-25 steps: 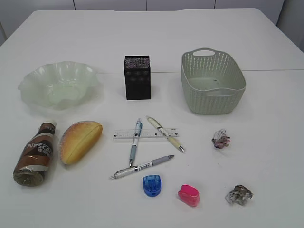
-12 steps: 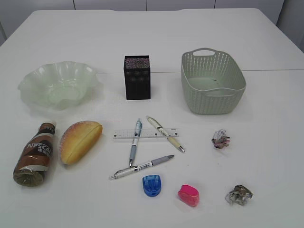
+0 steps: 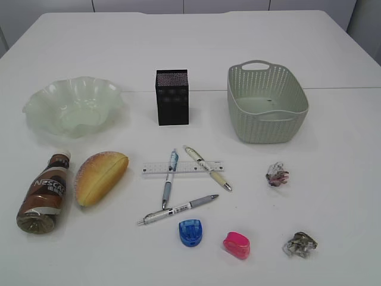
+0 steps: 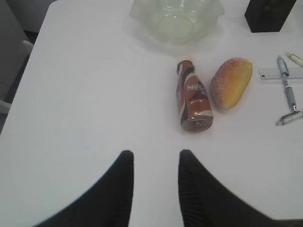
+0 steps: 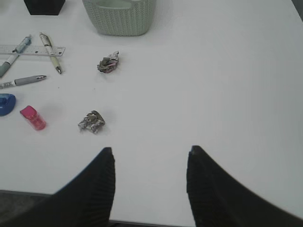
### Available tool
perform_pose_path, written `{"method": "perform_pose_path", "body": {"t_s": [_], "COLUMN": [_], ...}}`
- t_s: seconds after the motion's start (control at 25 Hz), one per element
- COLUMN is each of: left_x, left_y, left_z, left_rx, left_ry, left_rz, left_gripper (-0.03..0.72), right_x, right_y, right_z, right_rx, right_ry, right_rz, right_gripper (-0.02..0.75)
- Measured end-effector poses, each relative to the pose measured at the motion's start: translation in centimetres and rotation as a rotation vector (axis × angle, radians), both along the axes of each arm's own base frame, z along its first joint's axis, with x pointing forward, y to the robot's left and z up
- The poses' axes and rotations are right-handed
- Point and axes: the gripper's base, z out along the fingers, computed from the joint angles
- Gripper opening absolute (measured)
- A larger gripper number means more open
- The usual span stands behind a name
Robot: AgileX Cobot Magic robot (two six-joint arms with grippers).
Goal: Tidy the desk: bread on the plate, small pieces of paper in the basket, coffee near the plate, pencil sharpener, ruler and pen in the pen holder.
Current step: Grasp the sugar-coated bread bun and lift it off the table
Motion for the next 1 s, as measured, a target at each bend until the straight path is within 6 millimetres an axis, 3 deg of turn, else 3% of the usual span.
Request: {"method": "perform_pose_path", "body": {"t_s": [0.32,0.64,1.0], "left_x": [5.7,12.2,19.7], "left_y": [-0.8,-1.4,-4.2], "left_z": [5.2,6.1,7.8], "left_rx": [-0.087,-0.125,-0.057], "left_ry": [0.160,0.348,0.434], "left_rz": [-0.076,-0.165,-0.324], "left_gripper": [0.273,0.506,0.540], "right_x": [0.1,3.4,8.3], "right_y": [0.0,0.3,1.2], "right_z": [0.0,-0.1,1.4], "right_rx": [0.003,0.078,0.157], "right_ry": [0.010,0.241,0.473], "right_rz": [0.000,-0.073,-0.117], "right_gripper": [0.365,0.365,0.365]}}
